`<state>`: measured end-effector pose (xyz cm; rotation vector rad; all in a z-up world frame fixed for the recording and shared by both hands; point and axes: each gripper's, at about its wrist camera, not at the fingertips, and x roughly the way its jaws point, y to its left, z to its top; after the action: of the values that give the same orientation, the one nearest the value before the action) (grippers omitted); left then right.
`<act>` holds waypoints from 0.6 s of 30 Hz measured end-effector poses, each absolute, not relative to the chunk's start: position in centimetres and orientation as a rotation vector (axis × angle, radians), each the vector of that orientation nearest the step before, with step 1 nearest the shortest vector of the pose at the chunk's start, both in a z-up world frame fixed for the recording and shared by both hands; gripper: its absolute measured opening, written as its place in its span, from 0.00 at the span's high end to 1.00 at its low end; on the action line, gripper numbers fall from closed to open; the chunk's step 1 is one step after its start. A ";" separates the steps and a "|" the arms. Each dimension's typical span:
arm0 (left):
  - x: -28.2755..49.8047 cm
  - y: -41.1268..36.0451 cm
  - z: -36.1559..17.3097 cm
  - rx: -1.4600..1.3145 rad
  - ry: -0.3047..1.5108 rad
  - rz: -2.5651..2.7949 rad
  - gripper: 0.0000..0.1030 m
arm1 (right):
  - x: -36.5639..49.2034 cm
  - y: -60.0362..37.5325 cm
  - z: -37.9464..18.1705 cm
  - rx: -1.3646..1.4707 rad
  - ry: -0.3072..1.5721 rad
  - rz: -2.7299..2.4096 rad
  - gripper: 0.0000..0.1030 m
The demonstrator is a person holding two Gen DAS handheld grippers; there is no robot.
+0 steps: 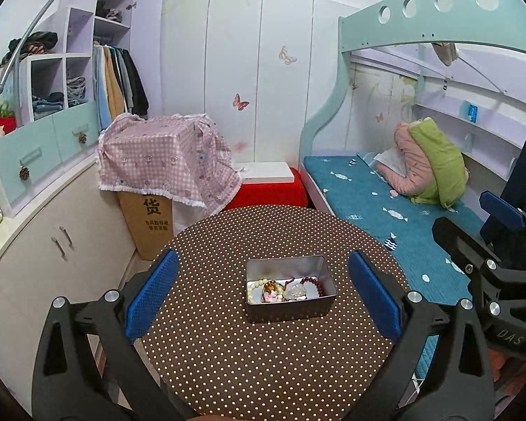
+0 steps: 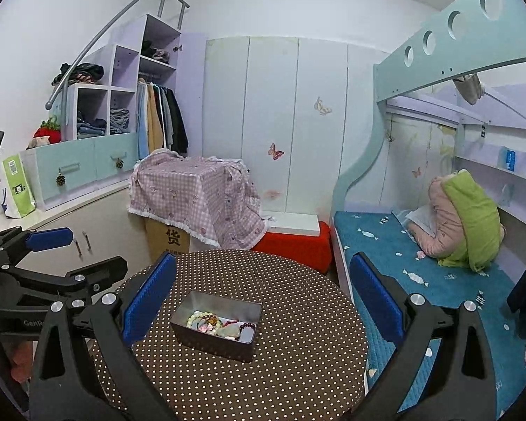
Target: Organize jewelry
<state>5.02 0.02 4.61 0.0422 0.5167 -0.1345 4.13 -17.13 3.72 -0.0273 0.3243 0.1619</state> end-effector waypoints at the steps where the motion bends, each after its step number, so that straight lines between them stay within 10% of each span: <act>1: 4.9 0.0 4.6 0.039 0.519 -0.132 0.06 | 4.1 -17.1 3.7 -0.028 0.326 0.164 0.07; 18: 4.4 0.5 4.3 0.039 0.543 -0.109 0.06 | 3.6 -16.9 3.6 -0.029 0.333 0.164 0.07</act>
<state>4.43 0.48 4.27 0.0392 0.5428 -0.1091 3.61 -16.89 3.56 -0.0294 0.3327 0.1642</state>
